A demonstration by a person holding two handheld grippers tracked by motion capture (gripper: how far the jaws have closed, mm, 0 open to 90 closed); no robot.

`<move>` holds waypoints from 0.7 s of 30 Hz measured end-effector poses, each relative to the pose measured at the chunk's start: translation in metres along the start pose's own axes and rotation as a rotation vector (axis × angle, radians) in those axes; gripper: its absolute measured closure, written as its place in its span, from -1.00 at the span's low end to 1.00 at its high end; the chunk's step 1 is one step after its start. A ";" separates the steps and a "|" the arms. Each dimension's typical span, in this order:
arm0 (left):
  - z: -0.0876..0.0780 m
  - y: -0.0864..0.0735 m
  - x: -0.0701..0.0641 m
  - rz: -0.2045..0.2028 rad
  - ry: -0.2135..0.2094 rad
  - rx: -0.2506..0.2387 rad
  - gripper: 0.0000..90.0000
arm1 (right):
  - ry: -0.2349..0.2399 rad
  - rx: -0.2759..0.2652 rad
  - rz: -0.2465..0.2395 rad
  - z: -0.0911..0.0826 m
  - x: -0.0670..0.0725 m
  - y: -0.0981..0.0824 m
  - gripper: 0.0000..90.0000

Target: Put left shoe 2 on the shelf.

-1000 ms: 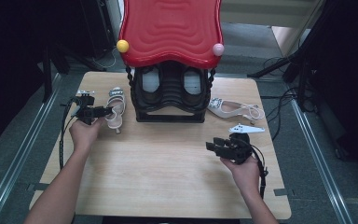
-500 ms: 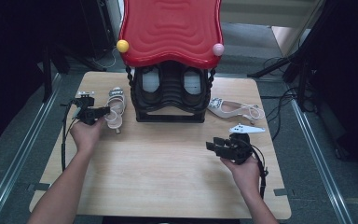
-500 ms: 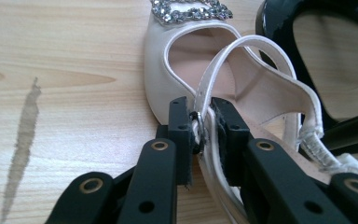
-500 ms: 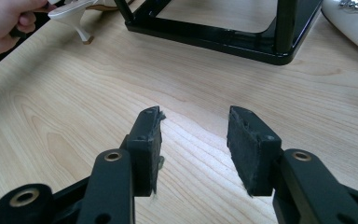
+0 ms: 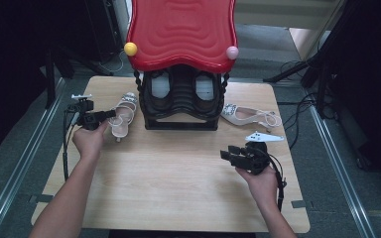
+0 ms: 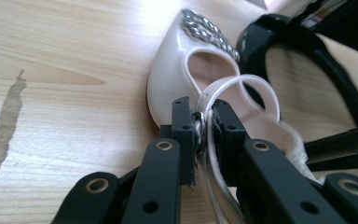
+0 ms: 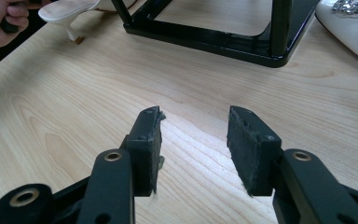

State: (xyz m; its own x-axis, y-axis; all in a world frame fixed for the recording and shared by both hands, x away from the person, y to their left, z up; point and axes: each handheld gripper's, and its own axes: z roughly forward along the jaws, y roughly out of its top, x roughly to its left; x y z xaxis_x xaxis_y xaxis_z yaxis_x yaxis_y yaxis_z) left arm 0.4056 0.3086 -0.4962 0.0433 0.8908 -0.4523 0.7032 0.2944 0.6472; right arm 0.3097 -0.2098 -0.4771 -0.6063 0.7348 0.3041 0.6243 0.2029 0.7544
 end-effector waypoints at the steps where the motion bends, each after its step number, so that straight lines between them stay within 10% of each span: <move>1: -0.001 0.000 0.000 -0.004 -0.006 -0.001 0.84 | 0.001 0.002 0.003 0.000 0.000 0.000 0.25; 21: -0.023 0.020 -0.003 -0.044 -0.061 -0.059 0.84 | 0.015 0.004 0.008 0.002 0.000 0.000 0.24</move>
State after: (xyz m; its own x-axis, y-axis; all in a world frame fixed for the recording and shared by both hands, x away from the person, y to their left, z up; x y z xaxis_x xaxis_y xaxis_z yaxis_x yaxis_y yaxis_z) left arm 0.4034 0.3201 -0.4675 0.0573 0.8545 -0.5164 0.6627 0.3543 0.6598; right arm 0.3107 -0.2082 -0.4786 -0.6085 0.7266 0.3189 0.6313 0.1997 0.7494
